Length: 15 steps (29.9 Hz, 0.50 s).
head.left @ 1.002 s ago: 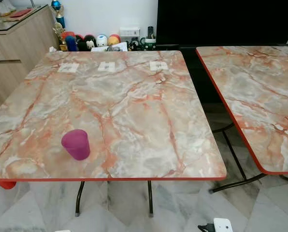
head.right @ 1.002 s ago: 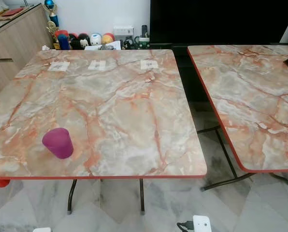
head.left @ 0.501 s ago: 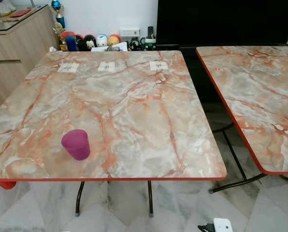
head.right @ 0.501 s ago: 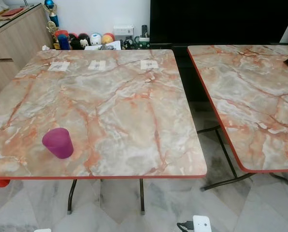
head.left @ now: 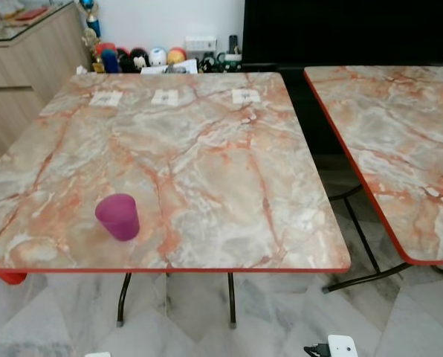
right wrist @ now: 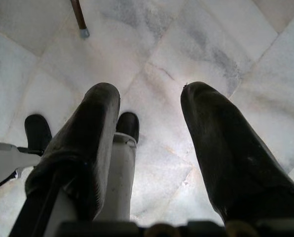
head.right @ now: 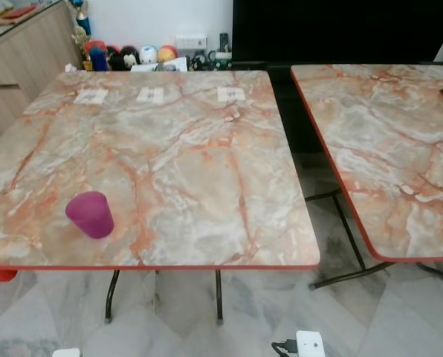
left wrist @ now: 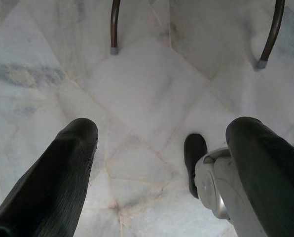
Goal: Setting the table
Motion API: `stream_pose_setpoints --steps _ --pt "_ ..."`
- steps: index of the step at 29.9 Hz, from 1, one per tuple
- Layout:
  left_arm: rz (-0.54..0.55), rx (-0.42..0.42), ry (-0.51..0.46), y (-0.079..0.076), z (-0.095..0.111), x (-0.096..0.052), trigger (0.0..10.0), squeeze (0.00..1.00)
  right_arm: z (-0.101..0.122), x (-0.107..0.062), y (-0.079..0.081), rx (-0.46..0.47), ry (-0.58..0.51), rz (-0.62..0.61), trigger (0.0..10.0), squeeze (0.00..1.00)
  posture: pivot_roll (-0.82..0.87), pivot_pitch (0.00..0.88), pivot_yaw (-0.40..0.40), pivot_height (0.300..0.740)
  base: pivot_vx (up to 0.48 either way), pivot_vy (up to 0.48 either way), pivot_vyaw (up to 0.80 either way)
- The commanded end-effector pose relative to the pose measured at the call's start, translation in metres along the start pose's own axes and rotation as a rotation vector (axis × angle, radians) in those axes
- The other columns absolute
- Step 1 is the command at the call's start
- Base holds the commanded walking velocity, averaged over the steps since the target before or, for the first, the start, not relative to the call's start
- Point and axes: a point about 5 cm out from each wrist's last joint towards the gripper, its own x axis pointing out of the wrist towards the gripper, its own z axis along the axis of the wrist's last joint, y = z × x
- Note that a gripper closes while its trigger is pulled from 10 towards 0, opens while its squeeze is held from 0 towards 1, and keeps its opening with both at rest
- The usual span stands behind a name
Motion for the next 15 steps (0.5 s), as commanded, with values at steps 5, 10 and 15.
stream_pose_setpoints --steps 5,10,15 --pt "0.007 -0.001 0.005 0.0012 -0.0019 -0.0009 10.0 0.00 -0.0051 -0.0010 0.0004 -0.004 0.019 0.001 10.0 0.00 0.03 0.088 0.014 0.740 0.000 0.000 0.00" --pt "0.009 -0.002 0.006 0.0001 -0.0040 -0.0019 10.0 0.00 -0.0053 -0.0010 0.0003 -0.005 0.021 0.002 10.0 0.00 0.03 0.090 0.013 0.740 0.000 0.000 0.00" --pt "0.010 -0.003 0.003 0.0002 -0.0050 -0.0027 10.0 0.00 -0.0053 -0.0010 0.0004 -0.006 0.021 0.002 10.0 0.00 0.03 0.090 0.012 0.740 0.000 0.000 0.00"
